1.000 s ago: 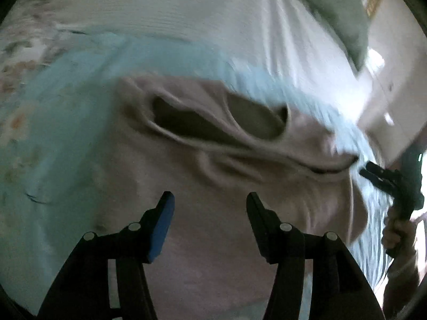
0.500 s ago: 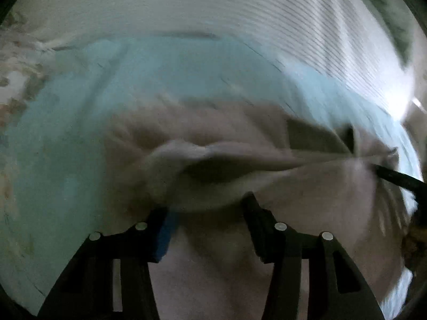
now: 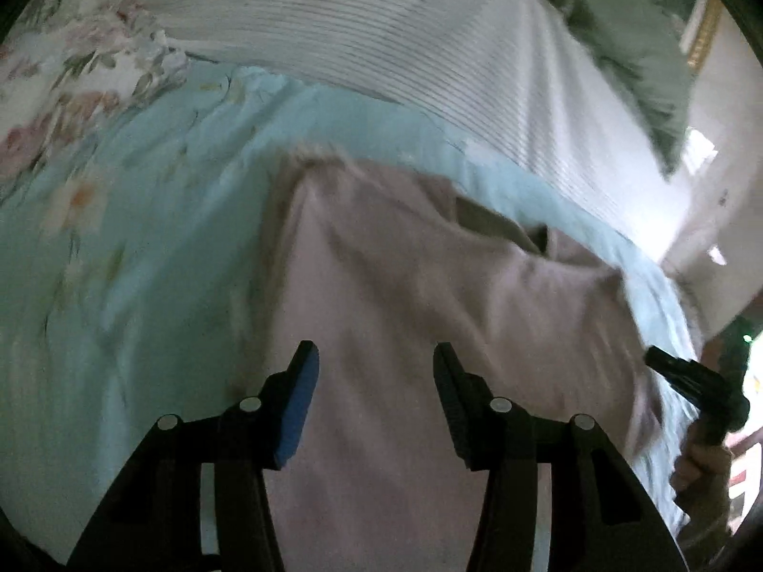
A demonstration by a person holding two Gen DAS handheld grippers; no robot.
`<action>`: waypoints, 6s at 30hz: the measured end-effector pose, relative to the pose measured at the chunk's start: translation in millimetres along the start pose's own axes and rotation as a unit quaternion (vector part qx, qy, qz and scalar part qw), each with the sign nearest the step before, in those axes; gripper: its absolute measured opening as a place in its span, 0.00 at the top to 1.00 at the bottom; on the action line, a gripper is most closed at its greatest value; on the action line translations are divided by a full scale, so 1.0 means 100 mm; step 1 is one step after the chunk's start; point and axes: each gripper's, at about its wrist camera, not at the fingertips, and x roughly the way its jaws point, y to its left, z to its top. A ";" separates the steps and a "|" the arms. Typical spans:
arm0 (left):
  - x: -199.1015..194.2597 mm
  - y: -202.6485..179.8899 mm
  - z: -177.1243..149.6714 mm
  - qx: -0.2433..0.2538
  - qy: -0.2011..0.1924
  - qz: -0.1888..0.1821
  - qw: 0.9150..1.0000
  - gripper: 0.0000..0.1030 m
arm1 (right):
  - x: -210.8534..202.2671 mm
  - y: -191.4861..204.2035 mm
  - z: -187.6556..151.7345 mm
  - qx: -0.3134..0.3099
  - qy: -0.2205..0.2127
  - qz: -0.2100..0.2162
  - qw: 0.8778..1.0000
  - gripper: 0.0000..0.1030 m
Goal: Fold small clothes
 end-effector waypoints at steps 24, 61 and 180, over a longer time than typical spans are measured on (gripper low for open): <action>-0.05 0.08 -1.06 -0.168 0.064 -0.097 0.979 0.23 | -0.50 -0.15 -0.74 0.029 -0.027 0.005 0.999 0.53; 0.53 -2.06 -0.65 0.189 -0.017 -0.024 0.982 0.92 | 1.03 0.29 0.38 0.081 0.145 0.295 0.941 0.31; -1.17 0.00 -1.32 0.155 0.053 0.026 0.986 0.50 | 0.11 1.35 -1.45 -0.164 0.153 0.216 0.950 0.46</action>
